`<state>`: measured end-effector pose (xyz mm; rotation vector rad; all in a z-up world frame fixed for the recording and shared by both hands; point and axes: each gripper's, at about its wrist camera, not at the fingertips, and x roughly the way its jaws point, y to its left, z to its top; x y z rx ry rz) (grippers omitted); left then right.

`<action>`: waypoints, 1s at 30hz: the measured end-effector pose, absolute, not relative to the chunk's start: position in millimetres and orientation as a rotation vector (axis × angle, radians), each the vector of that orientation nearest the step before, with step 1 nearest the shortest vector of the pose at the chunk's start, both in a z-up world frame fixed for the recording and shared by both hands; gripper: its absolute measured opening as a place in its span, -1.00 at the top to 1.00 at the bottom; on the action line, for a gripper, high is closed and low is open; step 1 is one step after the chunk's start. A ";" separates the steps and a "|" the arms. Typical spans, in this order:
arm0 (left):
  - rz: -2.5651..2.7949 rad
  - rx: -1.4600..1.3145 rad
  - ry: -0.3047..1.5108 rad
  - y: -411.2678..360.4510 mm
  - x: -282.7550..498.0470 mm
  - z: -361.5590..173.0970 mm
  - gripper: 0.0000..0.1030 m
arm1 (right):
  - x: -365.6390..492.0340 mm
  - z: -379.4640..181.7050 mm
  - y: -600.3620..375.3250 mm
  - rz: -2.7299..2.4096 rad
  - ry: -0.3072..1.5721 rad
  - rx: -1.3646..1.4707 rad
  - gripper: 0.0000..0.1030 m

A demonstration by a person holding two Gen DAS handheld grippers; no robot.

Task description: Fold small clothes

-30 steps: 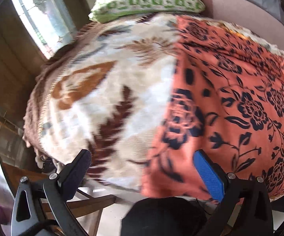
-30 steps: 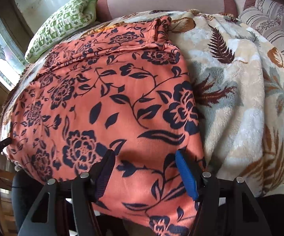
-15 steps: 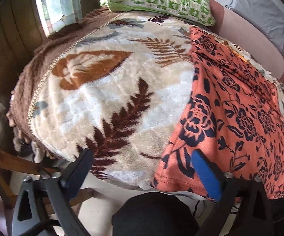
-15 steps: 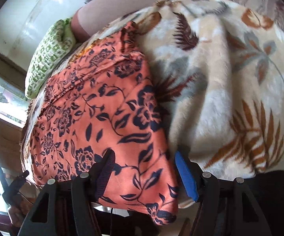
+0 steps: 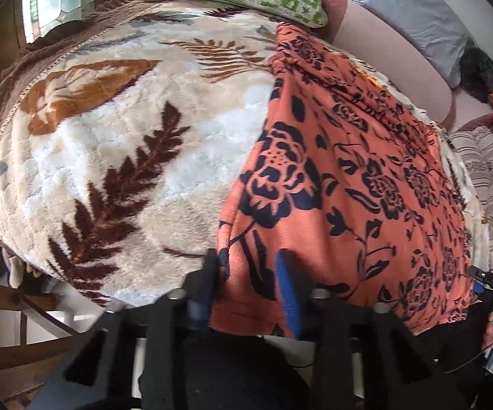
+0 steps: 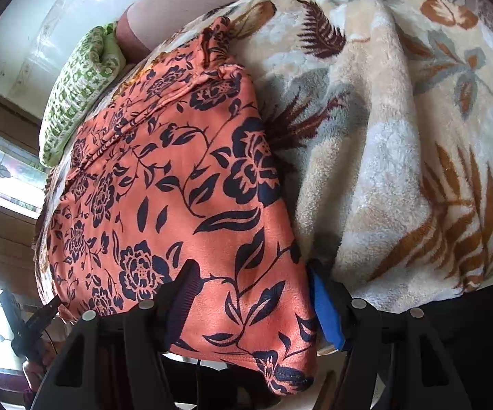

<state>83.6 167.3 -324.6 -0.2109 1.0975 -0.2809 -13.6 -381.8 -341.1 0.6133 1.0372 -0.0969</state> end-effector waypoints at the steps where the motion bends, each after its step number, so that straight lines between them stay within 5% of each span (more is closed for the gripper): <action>1: -0.292 -0.219 1.095 167.1 84.0 -323.5 0.68 | -12.7 -340.4 -381.2 -0.097 1.041 0.608 -0.34; 4: -0.312 -0.233 1.067 163.5 82.6 -319.4 0.81 | -8.7 -336.3 -376.9 -0.100 1.056 0.576 -0.34; 10: -0.349 -0.205 1.020 155.4 78.2 -300.4 0.74 | -9.3 -334.2 -375.5 -0.110 1.054 0.575 -0.34; 11: -0.324 -0.185 1.032 154.1 79.5 -300.5 0.60 | -9.7 -335.0 -375.9 -0.110 1.056 0.582 -0.34; 13: -0.270 -0.172 1.072 152.2 85.2 -305.1 -0.51 | -11.3 -335.9 -376.4 -0.109 1.055 0.591 -0.34; 15: -0.264 -0.199 1.059 154.5 84.8 -307.4 -0.55 | -12.1 -335.6 -376.0 -0.107 1.054 0.586 -0.34; 17: -0.304 -0.237 1.051 154.9 85.1 -307.0 -0.45 | -13.5 -334.8 -375.6 -0.105 1.054 0.582 -0.34; 19: -0.342 -0.239 1.035 152.0 83.4 -304.1 0.59 | -13.8 -333.7 -376.1 -0.104 1.052 0.584 -0.34; 20: -0.349 -0.223 1.036 148.5 83.2 -303.0 0.79 | -13.7 -333.2 -376.9 -0.103 1.051 0.585 -0.34; 30: -0.399 -0.193 0.906 147.4 71.2 -267.4 0.96 | -19.2 -323.7 -389.4 -0.099 1.010 0.624 -0.34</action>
